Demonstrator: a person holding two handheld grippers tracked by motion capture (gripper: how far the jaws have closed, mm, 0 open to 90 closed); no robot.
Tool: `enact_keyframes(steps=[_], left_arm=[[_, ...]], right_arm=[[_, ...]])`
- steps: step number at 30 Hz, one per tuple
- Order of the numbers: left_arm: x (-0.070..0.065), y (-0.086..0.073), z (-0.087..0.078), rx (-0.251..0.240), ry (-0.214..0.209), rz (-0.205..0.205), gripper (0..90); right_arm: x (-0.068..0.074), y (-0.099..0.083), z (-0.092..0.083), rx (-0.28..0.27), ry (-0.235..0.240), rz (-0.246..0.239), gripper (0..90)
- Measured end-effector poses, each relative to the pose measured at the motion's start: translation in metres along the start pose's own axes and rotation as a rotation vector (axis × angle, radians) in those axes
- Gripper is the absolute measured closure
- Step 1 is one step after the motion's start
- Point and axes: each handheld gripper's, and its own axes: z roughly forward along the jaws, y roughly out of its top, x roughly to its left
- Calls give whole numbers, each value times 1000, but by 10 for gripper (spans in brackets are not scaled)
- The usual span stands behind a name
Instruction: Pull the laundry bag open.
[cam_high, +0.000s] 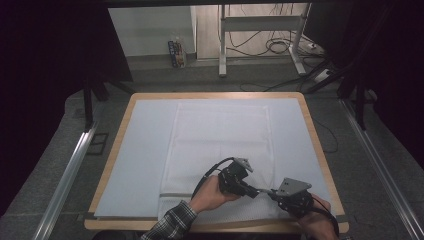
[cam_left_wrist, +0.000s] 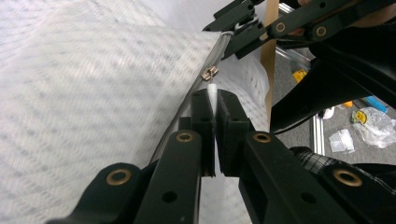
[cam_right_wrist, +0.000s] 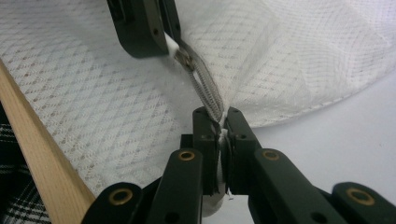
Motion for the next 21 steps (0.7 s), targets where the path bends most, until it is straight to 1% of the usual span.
enact_keyframes(steps=[1,4,5,6,7,8,9,11,12,13,15,18,19,21], left_arm=[[0,-1,-1,1,3,-3,873],[0,-4,-3,1,8,-5,873],[1,-5,-4,1,9,-5,873],[2,-7,-7,-2,10,-12,873],[1,-8,-7,-16,13,-25,873],[2,-9,-9,-4,12,-12,873],[1,-10,-9,-15,15,-21,873],[2,-11,-10,-10,15,-16,872],[0,-12,-10,-17,21,-21,873],[1,-12,-12,5,30,1,873],[2,-14,-14,0,32,-5,873],[2,-14,-15,-2,27,-2,872],[0,-15,-15,-7,31,-8,872],[-1,-15,-15,-7,32,-5,873]], right_arm=[[0,0,0,-3,2,7,842],[0,0,0,2,0,1,842],[0,0,0,2,2,6,842],[-1,-1,0,3,2,6,841],[-1,-1,0,1,3,9,842],[-1,-1,0,1,2,10,842],[-1,-1,0,1,3,12,841],[-1,-1,0,1,5,13,841],[-1,0,0,-1,6,13,842],[-1,0,0,2,4,12,841],[-1,-1,0,1,7,15,841],[-1,-1,0,-3,11,18,841],[-1,-1,0,-5,11,15,841],[-1,-1,0,-5,17,16,841]])
